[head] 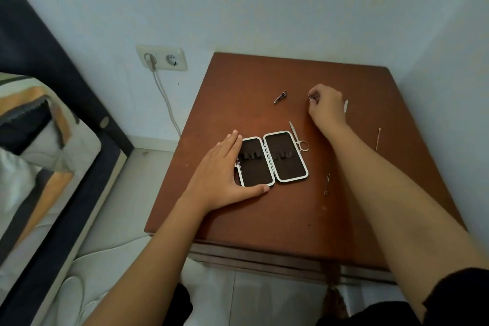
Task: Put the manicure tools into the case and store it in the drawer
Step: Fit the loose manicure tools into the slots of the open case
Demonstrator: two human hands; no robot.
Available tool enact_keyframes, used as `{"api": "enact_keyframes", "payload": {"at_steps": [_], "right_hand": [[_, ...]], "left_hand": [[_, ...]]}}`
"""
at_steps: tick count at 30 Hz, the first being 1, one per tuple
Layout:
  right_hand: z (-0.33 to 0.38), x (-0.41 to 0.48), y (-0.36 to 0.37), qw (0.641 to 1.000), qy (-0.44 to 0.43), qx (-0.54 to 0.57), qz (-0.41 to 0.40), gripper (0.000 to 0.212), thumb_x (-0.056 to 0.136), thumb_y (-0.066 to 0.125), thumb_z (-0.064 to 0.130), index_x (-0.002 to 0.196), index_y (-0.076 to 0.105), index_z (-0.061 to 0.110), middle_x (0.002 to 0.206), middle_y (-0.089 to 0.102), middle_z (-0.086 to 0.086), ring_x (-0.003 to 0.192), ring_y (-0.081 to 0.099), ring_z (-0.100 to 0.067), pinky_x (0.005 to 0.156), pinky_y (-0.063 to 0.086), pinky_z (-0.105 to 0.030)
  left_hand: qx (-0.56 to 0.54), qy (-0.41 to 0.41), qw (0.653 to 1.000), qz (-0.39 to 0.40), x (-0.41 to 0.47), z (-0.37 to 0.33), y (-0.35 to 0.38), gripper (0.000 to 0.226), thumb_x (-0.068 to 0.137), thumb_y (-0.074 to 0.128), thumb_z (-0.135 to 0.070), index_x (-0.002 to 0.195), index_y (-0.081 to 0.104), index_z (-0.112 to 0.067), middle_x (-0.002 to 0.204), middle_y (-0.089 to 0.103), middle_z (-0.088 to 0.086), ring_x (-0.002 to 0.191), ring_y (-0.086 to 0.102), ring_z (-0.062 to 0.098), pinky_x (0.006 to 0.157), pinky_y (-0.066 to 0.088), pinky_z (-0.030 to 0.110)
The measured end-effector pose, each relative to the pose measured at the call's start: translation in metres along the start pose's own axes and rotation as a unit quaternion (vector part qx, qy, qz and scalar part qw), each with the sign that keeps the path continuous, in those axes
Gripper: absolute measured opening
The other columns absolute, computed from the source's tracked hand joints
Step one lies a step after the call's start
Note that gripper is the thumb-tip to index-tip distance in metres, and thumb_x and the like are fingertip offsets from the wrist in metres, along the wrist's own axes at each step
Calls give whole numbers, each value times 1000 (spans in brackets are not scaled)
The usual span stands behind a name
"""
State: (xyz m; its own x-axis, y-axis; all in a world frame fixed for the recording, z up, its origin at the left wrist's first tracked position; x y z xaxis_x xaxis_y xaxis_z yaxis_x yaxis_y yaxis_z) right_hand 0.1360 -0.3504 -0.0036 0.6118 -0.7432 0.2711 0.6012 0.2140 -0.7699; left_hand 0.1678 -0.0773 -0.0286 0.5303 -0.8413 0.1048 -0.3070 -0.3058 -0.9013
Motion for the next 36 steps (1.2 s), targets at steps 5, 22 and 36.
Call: {"api": "enact_keyframes", "payload": {"at_steps": [5,22,36], "right_hand": [[22,-28,-3,994,-4,108,19,28,84,50,-6,105,59,10,95,56,-7,81,54,-18,76,50,-20],[99,-96,41,954,-78,111,268,11,74,74,22,84,72,25,84,73,4,83,68,-9,92,52,-38],[50,3,21,995,24,17,91,31,87,59,24,113,59,9,119,59,-15,114,52,-29,95,39,-31]], "left_hand": [[-14,-36,999,-6,-5,0,-3,121,58,46,-85,151,7,-16,160,3,-2,145,1,7,114,-2,23],[18,-70,997,-33,-23,0,0,107,71,30,-84,151,5,-16,160,1,5,146,-4,13,115,-5,28],[16,-73,996,-48,-20,5,5,111,68,29,-85,151,7,-15,160,-1,3,145,-7,10,116,-5,27]]}}
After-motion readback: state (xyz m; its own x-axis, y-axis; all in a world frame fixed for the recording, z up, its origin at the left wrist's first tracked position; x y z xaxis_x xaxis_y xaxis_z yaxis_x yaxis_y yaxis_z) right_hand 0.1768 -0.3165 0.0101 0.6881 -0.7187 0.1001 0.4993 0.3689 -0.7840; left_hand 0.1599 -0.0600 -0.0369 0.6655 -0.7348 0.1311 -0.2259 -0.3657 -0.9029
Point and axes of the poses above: each hand's wrist, its own x-axis towards the middle knuckle, its own y-axis out of the palm, z = x × y, the point moved 8 cm from there along x, towards the middle knuckle
